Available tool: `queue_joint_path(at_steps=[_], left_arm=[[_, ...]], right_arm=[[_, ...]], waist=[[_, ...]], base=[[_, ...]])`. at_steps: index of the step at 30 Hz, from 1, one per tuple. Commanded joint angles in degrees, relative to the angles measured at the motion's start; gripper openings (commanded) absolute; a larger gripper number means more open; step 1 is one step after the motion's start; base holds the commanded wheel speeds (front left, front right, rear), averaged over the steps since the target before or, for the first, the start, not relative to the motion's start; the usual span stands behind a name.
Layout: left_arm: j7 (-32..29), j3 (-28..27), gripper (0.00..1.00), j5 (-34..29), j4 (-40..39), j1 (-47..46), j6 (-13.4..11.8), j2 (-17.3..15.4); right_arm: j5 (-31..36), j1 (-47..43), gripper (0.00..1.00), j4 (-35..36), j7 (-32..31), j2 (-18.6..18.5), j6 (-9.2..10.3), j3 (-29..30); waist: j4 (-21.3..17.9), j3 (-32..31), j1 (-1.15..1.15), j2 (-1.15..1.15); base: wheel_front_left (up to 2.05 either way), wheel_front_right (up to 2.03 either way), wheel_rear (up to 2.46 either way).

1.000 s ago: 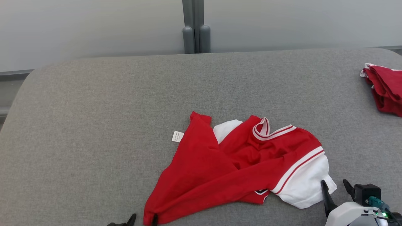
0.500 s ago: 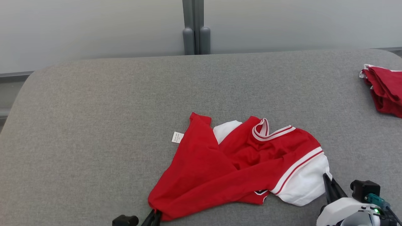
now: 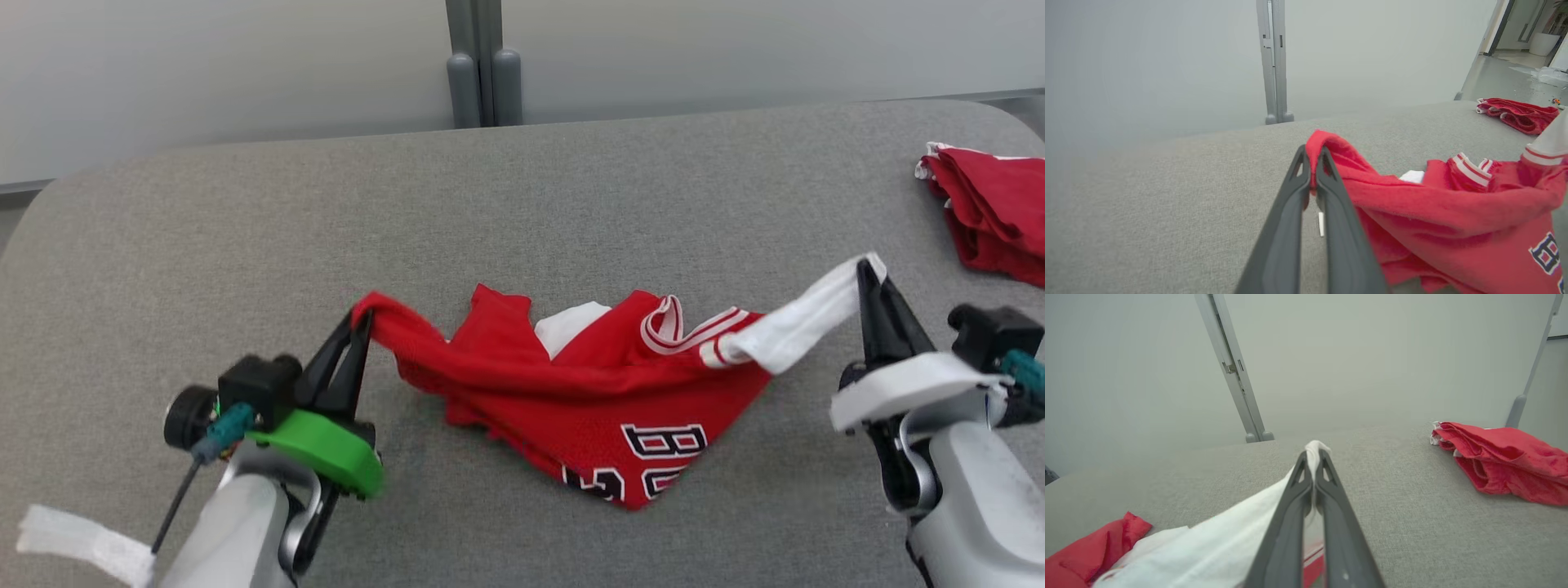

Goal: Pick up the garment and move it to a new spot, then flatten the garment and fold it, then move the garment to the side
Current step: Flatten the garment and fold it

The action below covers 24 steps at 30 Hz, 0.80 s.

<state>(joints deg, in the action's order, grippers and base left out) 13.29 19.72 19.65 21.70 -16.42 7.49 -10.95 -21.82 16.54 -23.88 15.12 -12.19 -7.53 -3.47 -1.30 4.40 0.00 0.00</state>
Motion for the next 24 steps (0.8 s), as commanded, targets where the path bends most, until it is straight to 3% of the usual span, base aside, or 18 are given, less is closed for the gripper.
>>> queue_joint_path(at_steps=[1,9,16,24], left_arm=[[-0.8,0.7,0.00,0.8,-0.2,-3.1,0.0,-1.0],[-5.1,3.4,0.00,8.8,3.0,-25.8,0.0,-4.1],[-10.2,3.3,0.00,16.8,12.8,-50.8,0.0,-2.5],[-8.8,3.6,0.00,17.5,25.6,-74.8,0.0,-1.5]], right_arm=[[-0.9,2.9,0.00,0.0,0.0,-0.7,0.09,-0.7],[-5.0,24.0,0.00,-4.5,-1.5,-4.4,0.09,-4.1],[-6.3,49.3,0.00,-14.7,-6.2,-6.1,0.09,-3.7],[-3.1,73.5,0.00,-26.5,-5.0,-5.1,0.09,-3.2]], waist=[[-0.5,1.1,0.00,0.00],[-0.8,7.1,0.00,0.00],[-0.9,14.2,0.00,0.00],[-2.6,18.7,0.00,0.00]], base=[[0.00,0.00,0.00],[0.00,0.00,0.00],[0.00,0.00,0.00],[0.00,0.00,0.00]])
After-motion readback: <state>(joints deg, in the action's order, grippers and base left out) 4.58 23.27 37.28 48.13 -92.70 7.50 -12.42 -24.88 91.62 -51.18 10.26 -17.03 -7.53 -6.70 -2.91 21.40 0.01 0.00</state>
